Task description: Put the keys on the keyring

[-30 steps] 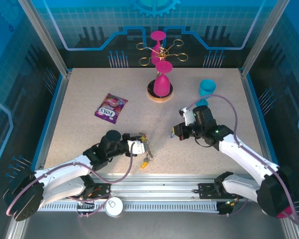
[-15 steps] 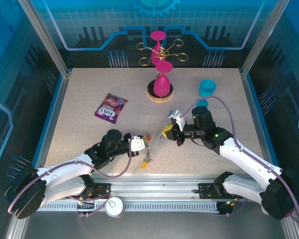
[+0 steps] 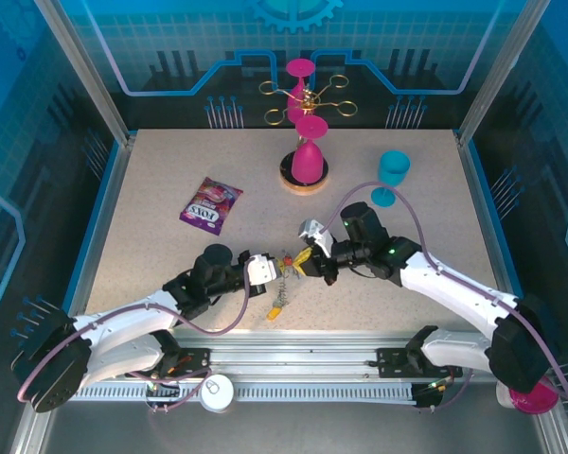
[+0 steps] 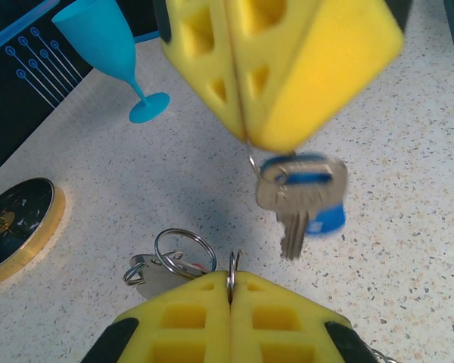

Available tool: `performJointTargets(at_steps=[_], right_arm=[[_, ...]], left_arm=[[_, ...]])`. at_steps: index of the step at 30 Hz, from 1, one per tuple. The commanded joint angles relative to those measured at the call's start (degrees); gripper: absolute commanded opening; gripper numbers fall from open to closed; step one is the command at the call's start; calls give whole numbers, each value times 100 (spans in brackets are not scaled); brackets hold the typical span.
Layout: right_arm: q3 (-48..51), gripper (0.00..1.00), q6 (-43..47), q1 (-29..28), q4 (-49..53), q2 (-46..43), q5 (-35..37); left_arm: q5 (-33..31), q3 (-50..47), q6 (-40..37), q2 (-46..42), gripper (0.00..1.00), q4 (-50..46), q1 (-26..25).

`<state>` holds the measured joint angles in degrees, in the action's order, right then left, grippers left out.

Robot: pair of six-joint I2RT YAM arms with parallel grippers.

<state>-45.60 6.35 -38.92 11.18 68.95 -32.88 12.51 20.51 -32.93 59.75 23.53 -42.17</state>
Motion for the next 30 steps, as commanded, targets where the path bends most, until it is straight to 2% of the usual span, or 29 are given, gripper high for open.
performJointTargets(at_steps=[1,30], right_arm=[[-220,0,175,-149,201,156,186],[-264,0,-151,-206,-247,496,386]], left_arm=[[231,193,85,28,0,314,-11],[332,186,32,54,0,319,-14]])
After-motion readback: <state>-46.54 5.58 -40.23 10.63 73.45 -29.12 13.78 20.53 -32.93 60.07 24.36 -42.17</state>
